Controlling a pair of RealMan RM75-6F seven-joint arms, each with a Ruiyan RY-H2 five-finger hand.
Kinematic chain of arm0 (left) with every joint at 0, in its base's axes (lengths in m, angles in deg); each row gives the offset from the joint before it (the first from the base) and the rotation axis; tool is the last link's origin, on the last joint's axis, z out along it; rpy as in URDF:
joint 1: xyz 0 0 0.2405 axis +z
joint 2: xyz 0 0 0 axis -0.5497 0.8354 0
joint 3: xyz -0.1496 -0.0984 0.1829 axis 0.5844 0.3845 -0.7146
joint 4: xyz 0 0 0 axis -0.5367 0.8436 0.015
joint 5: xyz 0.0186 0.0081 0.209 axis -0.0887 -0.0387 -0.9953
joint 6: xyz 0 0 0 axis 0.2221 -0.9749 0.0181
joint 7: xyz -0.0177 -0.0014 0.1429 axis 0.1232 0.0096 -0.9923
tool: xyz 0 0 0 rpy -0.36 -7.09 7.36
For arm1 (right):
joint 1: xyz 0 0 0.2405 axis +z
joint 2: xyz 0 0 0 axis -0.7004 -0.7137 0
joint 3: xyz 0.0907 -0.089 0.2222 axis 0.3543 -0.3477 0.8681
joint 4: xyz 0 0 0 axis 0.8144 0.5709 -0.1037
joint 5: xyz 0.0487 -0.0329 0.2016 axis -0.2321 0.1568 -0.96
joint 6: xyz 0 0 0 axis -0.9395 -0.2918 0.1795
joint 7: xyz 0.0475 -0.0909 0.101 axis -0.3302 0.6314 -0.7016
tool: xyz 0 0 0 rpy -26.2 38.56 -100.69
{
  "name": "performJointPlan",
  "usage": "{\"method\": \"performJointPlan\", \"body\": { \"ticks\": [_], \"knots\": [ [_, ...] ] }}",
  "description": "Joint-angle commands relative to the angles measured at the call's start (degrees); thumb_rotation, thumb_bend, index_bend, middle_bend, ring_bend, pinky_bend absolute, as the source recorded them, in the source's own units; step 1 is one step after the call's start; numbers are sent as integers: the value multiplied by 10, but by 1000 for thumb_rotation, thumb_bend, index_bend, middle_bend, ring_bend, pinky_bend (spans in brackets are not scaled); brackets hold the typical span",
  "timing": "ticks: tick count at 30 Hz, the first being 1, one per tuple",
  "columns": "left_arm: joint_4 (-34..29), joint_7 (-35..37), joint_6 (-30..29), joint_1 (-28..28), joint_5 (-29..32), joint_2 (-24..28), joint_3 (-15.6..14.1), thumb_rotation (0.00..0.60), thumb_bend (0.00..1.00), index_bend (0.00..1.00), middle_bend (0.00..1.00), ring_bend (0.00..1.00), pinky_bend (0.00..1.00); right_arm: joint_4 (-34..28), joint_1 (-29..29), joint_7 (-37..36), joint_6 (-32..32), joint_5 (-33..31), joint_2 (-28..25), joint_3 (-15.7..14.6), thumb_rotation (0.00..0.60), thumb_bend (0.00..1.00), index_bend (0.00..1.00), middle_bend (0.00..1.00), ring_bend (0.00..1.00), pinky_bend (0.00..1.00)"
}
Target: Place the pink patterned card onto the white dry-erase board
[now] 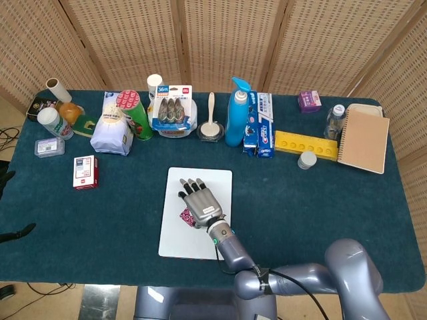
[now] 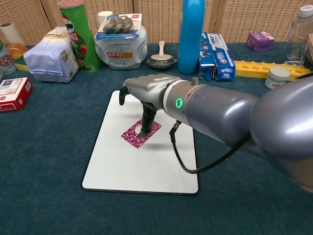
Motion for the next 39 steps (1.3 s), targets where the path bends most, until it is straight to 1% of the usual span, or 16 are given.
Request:
{"method": "performJointPlan", "body": {
  "ticks": [1,3,6,8,12,16,18,20,21,23,28,30,32,36,39],
  "knots": [
    [-1,-5,-2,1,-5,-1,-3,600,117,0,0,0,93,-82,-37,-25,-28,104,-83,-30,600,142,164,0,0,1],
    [-3,-13,-7,4,-6,-4,-4,600,116,0,0,0,93,-105,-66,-61,-49,190,-123,-57,600,79,131,0,0,0],
    [-7,-31,-21,9,-6,-11,-4,600,117,0,0,0,81,-106,-101,-122,-73,294,-166,-86,600,48,89,0,0,0],
    [-10,-39,-28,13,-7,-14,-4,600,117,0,0,0,57,-102,-120,-154,-91,337,-186,-99,600,39,72,0,0,0],
    [-12,-48,-42,19,-13,-20,-7,600,117,0,0,0,45,-94,-158,-203,-129,397,-227,-122,594,34,69,0,0,0],
    [-13,-57,-54,26,-20,-24,-9,600,117,0,0,0,45,-74,-200,-248,-173,436,-270,-138,594,33,69,0,0,0],
    [-12,-68,-64,31,-24,-29,-11,600,117,0,0,0,45,-45,-226,-305,-191,465,-299,-151,592,32,69,0,0,0],
    [-11,-88,-77,36,-25,-39,-11,600,116,0,0,0,45,2,-257,-353,-216,475,-320,-160,588,31,69,0,0,0],
    [-12,-96,-82,38,-28,-45,-12,600,117,0,0,0,45,30,-268,-381,-230,494,-322,-165,584,30,72,0,0,0],
    [-13,-105,-90,42,-33,-51,-13,600,118,0,0,0,45,73,-296,-432,-253,508,-324,-173,570,26,87,0,0,0],
    [-11,-116,-101,47,-44,-59,-15,600,117,0,0,0,45,124,-343,-515,-285,514,-324,-177,549,14,110,0,0,0],
    [-10,-119,-104,49,-48,-61,-17,600,117,0,0,0,45,123,-364,-540,-300,511,-327,-179,543,5,116,0,0,0],
    [-9,-121,-106,50,-52,-63,-17,600,117,0,0,0,45,115,-384,-549,-322,515,-332,-180,540,2,116,0,0,0],
    [-9,-123,-109,51,-56,-65,-17,600,117,0,0,0,45,81,-423,-526,-358,529,-347,-190,540,0,108,0,0,0],
    [-9,-129,-106,50,-54,-67,-16,600,116,0,0,0,45,60,-440,-510,-363,532,-355,-195,538,0,99,0,0,0]
  ]
}}
